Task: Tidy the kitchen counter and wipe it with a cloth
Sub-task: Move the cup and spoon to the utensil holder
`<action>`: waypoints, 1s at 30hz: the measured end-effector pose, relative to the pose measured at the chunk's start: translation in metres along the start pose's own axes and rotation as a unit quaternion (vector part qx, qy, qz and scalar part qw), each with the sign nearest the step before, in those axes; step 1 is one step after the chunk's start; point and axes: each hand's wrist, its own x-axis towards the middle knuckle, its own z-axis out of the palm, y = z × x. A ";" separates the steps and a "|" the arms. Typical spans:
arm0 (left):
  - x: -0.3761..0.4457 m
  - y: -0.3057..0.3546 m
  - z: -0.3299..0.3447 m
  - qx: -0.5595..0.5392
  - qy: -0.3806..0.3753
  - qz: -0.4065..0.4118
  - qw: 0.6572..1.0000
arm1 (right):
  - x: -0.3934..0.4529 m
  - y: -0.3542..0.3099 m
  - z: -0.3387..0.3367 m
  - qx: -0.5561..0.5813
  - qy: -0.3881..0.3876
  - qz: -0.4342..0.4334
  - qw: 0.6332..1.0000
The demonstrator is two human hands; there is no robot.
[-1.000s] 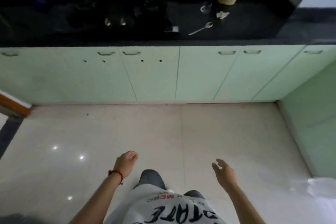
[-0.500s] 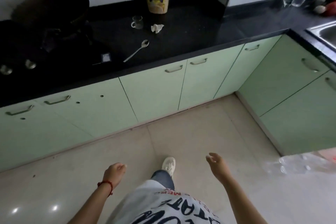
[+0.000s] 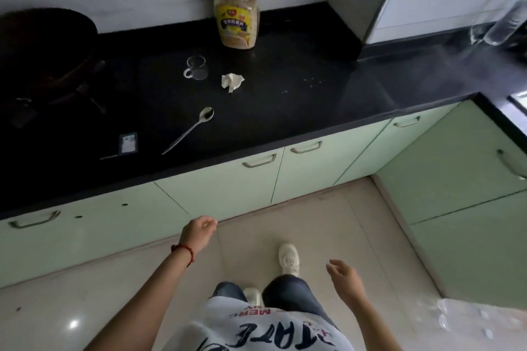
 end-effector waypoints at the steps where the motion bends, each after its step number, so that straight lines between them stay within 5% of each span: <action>1: 0.008 0.009 0.002 -0.010 0.010 -0.006 1.000 | 0.013 -0.010 -0.006 -0.009 -0.011 -0.008 1.000; 12: 0.015 0.040 0.016 -0.091 0.147 -0.089 0.981 | 0.117 -0.207 -0.073 -0.161 -0.112 -0.245 0.950; 19: 0.019 0.064 -0.007 -0.107 0.257 -0.041 0.960 | 0.111 -0.326 -0.043 -0.119 -0.216 -0.341 0.907; 30: 0.048 0.058 -0.074 -0.138 0.286 -0.024 0.948 | 0.139 -0.464 0.085 -0.212 -0.111 -0.384 0.891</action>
